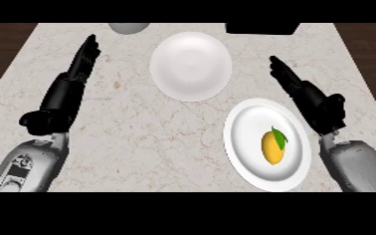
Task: Pick the lemon from the plate and place it in the plate
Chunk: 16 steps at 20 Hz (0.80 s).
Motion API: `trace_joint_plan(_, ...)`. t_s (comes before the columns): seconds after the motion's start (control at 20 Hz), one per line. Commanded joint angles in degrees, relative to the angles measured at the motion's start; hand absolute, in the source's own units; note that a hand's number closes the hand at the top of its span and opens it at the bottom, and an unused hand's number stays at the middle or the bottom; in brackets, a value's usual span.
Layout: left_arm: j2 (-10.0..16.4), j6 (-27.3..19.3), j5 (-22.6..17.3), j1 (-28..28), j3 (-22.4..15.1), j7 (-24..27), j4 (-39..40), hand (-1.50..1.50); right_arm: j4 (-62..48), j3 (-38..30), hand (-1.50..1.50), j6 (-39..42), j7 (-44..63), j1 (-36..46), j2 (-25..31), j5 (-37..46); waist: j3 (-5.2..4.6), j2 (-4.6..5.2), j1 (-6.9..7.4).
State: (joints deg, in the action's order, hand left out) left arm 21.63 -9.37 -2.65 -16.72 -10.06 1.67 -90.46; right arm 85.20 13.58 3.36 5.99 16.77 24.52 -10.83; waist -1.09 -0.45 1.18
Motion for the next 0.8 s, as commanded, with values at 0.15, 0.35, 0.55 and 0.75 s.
trace_joint_plan(0.15, 4.1, -2.8, 3.0, 9.9, 3.4, -0.9, 3.0, 0.0, 5.9, -14.0, -1.5, -11.9, -7.2, -4.5, -11.1, -12.2, 1.34, -0.36, -1.93)
trace_joint_plan(0.35, 4.6, -3.8, 3.4, 16.6, 4.1, -1.4, 6.7, 0.0, 6.5, -22.9, -1.5, -29.2, -9.7, -8.4, -8.8, -2.4, 0.79, -0.74, -4.43)
trace_joint_plan(0.55, 4.9, -3.2, 2.8, 19.2, 5.0, 2.1, 7.2, 0.0, 14.1, -22.0, -1.5, -39.5, -22.8, -16.0, -23.1, -0.3, 1.06, -0.53, -4.06)
trace_joint_plan(0.75, 4.5, -3.3, 3.1, 22.2, 4.9, 3.7, 6.0, 0.0, 24.2, -13.8, -1.5, -47.7, -31.6, -25.6, -24.3, -6.6, 1.18, -0.26, -2.65)
